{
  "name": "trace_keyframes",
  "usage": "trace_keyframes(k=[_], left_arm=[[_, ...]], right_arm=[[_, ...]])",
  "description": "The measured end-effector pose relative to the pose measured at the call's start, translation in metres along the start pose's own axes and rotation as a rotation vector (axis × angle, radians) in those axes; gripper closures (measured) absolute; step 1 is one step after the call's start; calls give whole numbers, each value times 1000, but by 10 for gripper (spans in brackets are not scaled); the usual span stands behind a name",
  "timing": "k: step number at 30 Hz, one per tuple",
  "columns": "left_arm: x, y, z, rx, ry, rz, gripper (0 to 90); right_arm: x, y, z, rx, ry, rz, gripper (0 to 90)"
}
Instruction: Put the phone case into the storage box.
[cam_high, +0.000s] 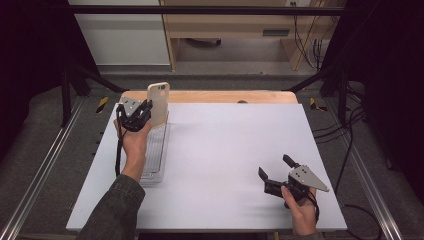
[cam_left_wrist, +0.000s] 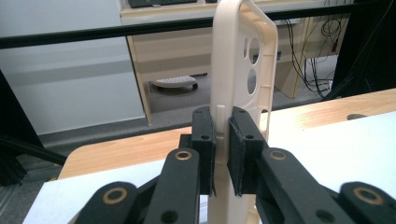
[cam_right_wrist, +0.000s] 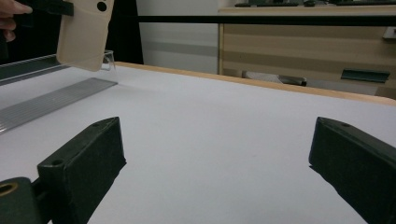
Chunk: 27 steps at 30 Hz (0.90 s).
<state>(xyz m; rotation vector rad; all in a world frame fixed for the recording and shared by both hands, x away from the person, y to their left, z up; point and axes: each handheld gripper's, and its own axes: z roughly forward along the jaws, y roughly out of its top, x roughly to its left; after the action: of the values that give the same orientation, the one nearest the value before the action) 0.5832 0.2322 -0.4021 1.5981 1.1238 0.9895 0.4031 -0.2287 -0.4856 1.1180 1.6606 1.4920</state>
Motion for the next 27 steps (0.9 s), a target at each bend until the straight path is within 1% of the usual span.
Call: trace_keyframes(k=[2,4,8,14,17,20,27], left_arm=[[0,-1,1,7,2,-7,810],[0,-3,2,11,2,-25,810],[2,-7,4,21,5,-48,809],[1,-9,6,32,7,-49,808],[1,-10,7,32,8,-55,808],[1,-10,8,38,10,-46,807],[-2,-13,10,47,9,-53,806]], right_arm=[[0,0,0,0,0,0,32],[0,0,0,0,0,-1,32],[0,0,0,1,0,0,33],[0,0,0,4,2,-3,33],[1,0,1,7,4,-9,32],[1,0,1,7,6,-14,32],[1,0,1,9,3,-10,32]])
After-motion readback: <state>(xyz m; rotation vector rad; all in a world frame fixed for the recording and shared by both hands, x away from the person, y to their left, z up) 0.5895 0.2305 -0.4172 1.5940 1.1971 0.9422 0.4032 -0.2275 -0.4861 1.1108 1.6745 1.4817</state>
